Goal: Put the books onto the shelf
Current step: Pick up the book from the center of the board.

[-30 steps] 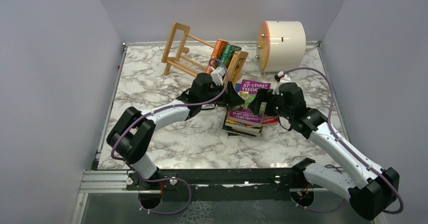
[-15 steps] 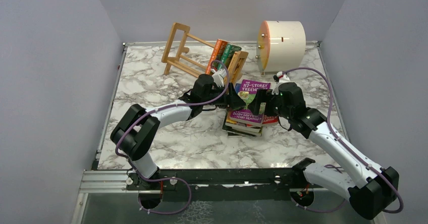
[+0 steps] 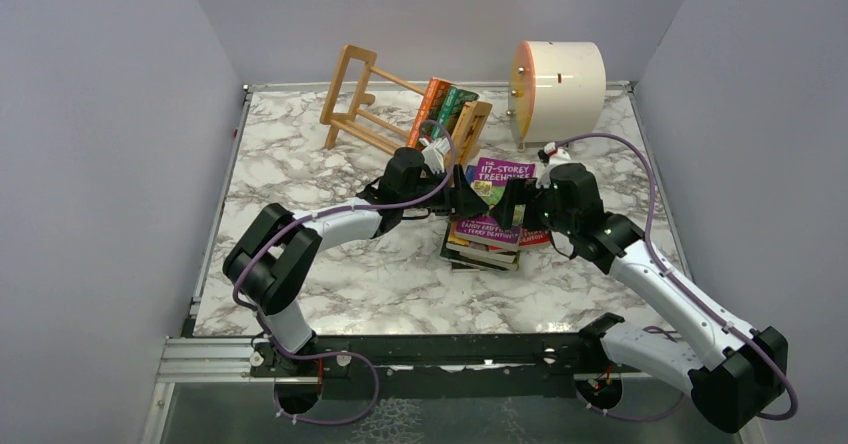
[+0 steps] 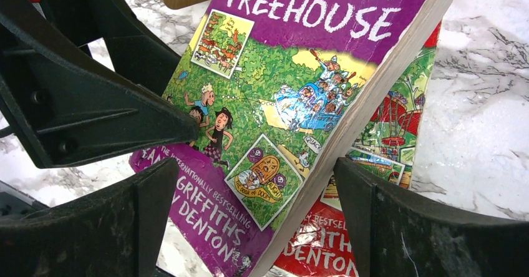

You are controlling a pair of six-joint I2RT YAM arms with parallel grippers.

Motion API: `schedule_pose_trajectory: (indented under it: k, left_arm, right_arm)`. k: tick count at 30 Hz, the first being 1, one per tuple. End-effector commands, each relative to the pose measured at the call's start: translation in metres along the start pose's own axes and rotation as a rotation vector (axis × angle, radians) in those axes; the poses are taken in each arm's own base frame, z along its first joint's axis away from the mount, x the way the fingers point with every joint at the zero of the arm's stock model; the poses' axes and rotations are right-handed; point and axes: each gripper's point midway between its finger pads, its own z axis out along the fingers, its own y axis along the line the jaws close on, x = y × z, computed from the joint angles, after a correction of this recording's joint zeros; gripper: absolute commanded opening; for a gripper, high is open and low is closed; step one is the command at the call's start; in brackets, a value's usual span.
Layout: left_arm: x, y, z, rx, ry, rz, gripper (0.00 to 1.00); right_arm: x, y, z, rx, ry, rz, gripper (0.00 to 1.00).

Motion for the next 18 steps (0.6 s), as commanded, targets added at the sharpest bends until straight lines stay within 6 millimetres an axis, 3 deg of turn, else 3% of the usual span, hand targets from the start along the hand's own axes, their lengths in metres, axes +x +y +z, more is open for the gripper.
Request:
schedule_pose_trajectory:
  k: [1, 18]
  left_arm:
    - [0.004, -0.018, 0.001, 0.092, 0.016, 0.011, 0.58]
    - [0.0, -0.037, 0.001, 0.158, -0.002, 0.03, 0.58]
  right_arm:
    - [-0.002, 0.015, 0.004, -0.085, -0.015, -0.023, 0.93]
    - [-0.001, 0.038, 0.008, -0.243, -0.046, -0.072, 0.93]
